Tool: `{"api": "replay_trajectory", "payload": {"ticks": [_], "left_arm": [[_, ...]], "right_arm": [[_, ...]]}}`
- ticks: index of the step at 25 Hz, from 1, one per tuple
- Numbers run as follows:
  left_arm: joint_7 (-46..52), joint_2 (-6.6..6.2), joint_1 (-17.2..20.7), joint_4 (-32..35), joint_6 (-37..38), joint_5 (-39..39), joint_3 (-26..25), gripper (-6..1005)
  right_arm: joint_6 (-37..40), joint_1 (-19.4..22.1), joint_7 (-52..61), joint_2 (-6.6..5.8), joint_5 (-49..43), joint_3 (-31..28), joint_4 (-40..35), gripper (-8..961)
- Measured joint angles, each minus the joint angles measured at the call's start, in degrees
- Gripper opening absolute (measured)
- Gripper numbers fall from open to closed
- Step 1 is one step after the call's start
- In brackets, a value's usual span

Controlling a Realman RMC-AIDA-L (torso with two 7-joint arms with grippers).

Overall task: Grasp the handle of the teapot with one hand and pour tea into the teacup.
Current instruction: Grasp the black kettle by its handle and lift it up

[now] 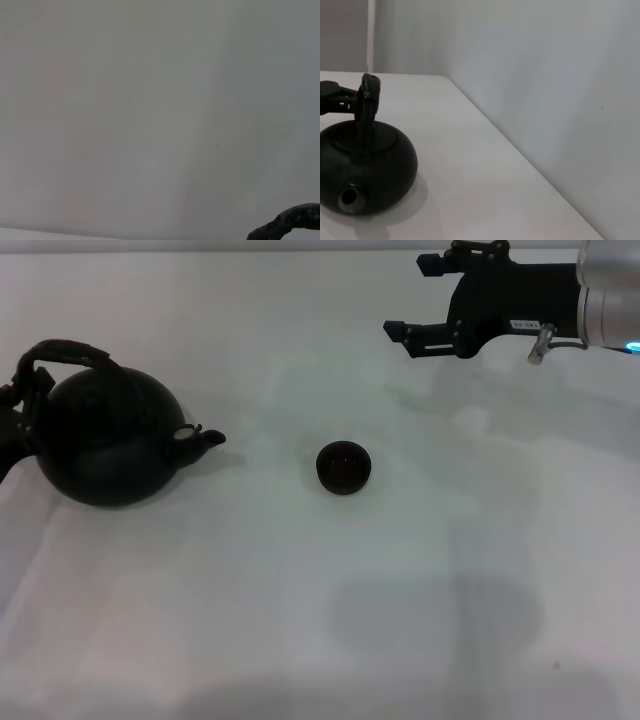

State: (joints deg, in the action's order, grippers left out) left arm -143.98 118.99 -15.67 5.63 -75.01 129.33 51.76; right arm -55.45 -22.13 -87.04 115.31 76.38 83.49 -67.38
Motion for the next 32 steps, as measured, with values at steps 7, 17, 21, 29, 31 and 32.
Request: {"api": "replay_trajectory", "payload": {"ticks": [7, 17, 21, 29, 31, 32], "left_arm": [[1.78, 0.01, -0.48, 2.49, 0.59, 0.09, 0.04, 137], [26.25, -0.06, -1.46, 22.97, 15.67, -12.46, 1.65, 136], [41.45, -0.16, -1.43, 35.51, 24.26, -23.39, 7.65, 137], [64.55, 0.10, -0.65, 50.55, 32.56, -42.56, 17.14, 137], [67.99, 0.14, 0.21, 53.60, 33.36, -45.57, 19.32, 137], [69.54, 0.12, 0.68, 55.10, 33.91, -46.93, 20.37, 137]], "right_arm": [[0.47, 0.29, -0.57, 0.00, 0.15, 0.00, 0.87, 847], [1.07, 0.63, -6.26, 0.00, 6.38, -0.54, 5.89, 844], [1.09, 1.62, -8.29, -0.07, 8.73, -0.84, 6.67, 844], [-0.46, 3.27, -11.54, -0.19, 14.64, -5.68, 7.19, 844], [-0.70, 3.46, -11.62, -0.23, 16.00, -7.77, 7.22, 844], [-0.88, 3.54, -11.59, -0.25, 16.58, -8.95, 7.26, 844]]}}
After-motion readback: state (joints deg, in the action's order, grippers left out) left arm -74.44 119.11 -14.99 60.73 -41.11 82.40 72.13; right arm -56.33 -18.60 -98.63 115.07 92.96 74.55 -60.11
